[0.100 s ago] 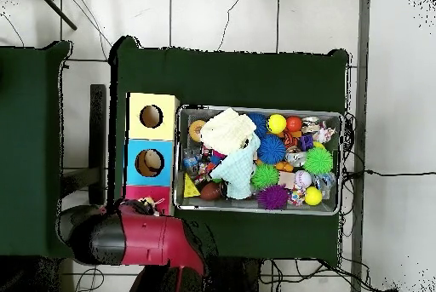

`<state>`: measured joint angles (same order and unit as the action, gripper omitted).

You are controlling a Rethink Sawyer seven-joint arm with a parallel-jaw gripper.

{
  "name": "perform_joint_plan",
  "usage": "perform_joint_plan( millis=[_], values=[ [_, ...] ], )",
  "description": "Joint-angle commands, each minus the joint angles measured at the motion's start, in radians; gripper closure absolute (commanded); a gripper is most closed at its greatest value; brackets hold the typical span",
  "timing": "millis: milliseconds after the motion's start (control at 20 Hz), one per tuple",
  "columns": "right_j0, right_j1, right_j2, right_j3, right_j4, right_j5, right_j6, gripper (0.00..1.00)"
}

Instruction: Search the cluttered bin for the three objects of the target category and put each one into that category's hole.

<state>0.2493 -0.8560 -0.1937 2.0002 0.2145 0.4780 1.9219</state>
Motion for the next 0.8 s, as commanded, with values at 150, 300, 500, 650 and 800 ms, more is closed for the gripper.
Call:
perform_joint_plan(
  millis=[150, 300, 500, 650, 800],
  values=[
    [-0.008, 0.029, -0.006, -0.037, 0.058, 0.063, 0.246, 0.00],
    [0.000, 0.030, -0.015, -0.037, 0.056, 0.056, 0.252, 0.00],
    [0.005, 0.033, -0.028, -0.043, 0.046, 0.040, 0.239, 0.00],
    [0.002, 0.029, -0.029, -0.037, 0.046, 0.034, 0.232, 0.00],
    [-0.004, 0.027, -0.026, -0.034, 0.046, 0.030, 0.223, 0.00]
  ],
)
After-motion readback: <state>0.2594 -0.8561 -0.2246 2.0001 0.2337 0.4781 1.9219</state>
